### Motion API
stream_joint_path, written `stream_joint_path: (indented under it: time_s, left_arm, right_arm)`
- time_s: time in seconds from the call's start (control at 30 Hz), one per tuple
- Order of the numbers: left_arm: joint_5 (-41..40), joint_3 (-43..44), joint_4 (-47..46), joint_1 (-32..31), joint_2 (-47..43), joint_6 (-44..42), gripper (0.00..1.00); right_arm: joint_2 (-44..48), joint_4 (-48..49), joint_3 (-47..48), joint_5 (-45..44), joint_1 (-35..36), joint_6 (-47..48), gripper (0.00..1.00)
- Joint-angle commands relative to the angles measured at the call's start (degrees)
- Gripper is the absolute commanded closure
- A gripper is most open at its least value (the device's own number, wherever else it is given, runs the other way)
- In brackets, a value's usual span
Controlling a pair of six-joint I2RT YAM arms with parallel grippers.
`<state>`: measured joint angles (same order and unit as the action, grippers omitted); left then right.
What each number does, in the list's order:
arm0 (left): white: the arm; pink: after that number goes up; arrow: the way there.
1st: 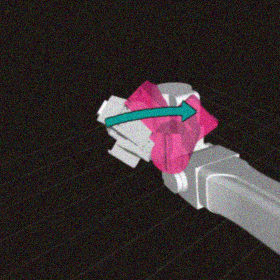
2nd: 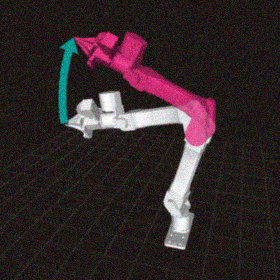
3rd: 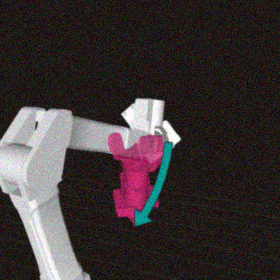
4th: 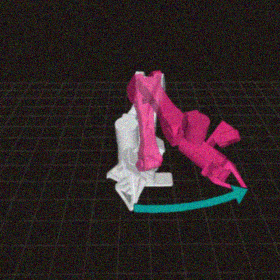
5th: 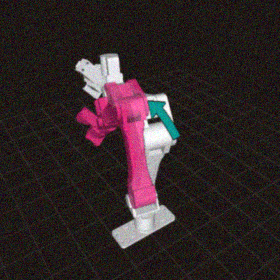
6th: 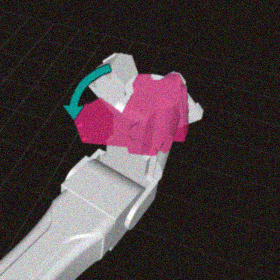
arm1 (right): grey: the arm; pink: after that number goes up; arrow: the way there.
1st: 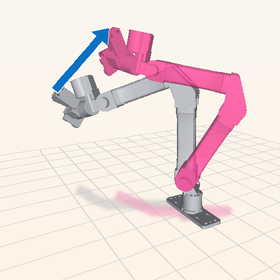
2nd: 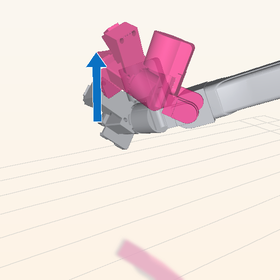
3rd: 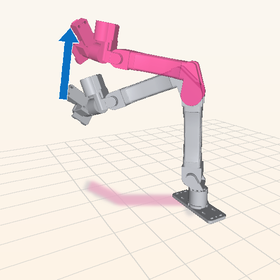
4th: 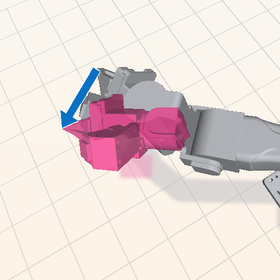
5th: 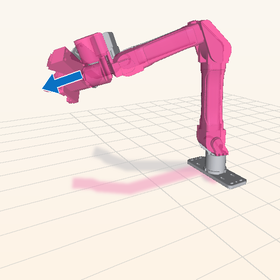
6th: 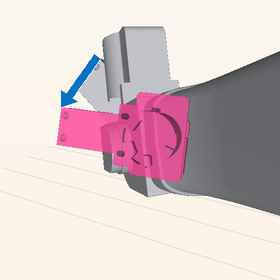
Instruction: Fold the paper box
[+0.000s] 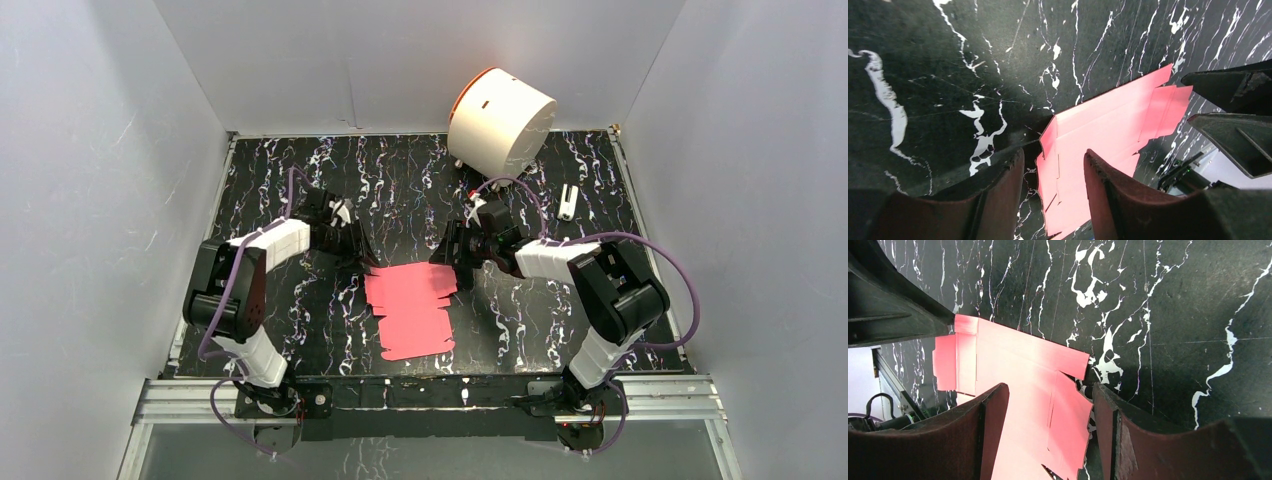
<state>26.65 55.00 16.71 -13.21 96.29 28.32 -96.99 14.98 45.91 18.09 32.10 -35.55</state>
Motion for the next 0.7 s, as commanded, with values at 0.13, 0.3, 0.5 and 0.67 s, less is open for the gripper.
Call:
stream_joint_path:
  time_s: [0.13, 0.3, 0.5, 0.67]
  left_arm:
    - [7.8, 2.7, 1.3, 0.6, 3.6, -1.0, 0.57]
    - [9.6, 2.9, 0.9, 0.6, 6.2, -0.9, 0.62]
    - [10.0, 3.7, 1.2, 0.6, 5.5, -2.0, 0.91]
    - [9.6, 2.5, 1.4, 0.6, 1.8, -4.2, 1.0]
  right_arm:
    - [2.5, 4.4, -1.0, 1.1, -0.2, 0.5, 0.28]
    - [2.3, 4.7, -1.5, 1.1, -0.2, 0.6, 0.29]
    - [2.1, 4.6, -1.7, 0.5, -0.3, 1.2, 0.28]
    - [1.7, 3.1, -0.6, 0.8, -0.6, 1.9, 0.28]
